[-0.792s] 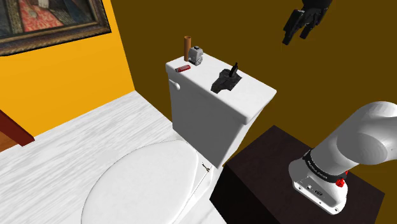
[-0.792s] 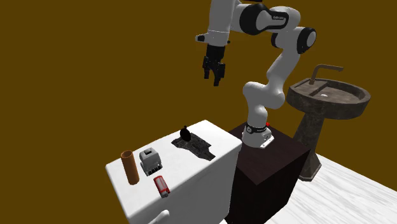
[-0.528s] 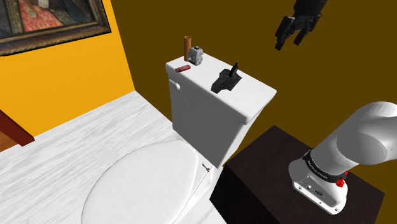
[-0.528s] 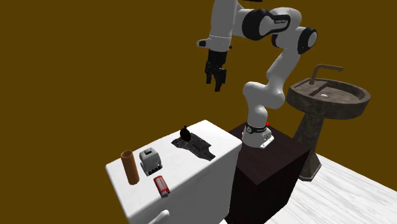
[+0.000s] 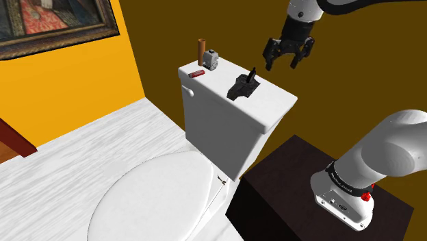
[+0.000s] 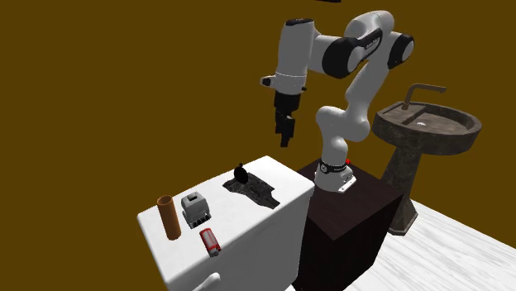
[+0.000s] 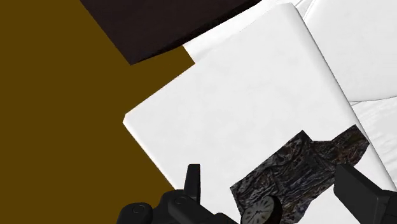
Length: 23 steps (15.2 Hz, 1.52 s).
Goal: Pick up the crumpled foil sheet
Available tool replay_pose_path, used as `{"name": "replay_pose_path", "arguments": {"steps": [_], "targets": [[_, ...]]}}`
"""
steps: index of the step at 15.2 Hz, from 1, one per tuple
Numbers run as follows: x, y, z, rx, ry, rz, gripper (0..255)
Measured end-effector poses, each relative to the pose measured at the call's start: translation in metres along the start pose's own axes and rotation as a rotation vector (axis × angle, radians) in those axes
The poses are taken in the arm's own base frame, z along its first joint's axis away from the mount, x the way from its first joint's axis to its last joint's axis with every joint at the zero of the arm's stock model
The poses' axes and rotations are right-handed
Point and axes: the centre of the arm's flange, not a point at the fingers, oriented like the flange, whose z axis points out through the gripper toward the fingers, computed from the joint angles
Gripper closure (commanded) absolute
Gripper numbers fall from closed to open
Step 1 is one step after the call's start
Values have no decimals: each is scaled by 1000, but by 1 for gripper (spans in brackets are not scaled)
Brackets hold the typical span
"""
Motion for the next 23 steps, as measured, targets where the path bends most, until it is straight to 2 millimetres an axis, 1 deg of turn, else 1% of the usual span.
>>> {"name": "replay_pose_path", "arguments": {"steps": [3, 5, 8, 11, 13, 14, 17, 21, 22, 23], "targets": [[1, -29, 23, 3, -6, 101, 0], [7, -53, 36, 6, -9, 168, 0], [9, -85, 61, 10, -16, 268, 0], [25, -114, 84, 14, -21, 369, 0], [31, -131, 94, 16, -25, 430, 0], [32, -136, 99, 17, -26, 444, 0], [33, -140, 115, 18, -28, 458, 0], [32, -140, 135, 18, -28, 459, 0], [32, -140, 137, 18, -28, 460, 255], [32, -141, 138, 19, -28, 460, 255]]}}
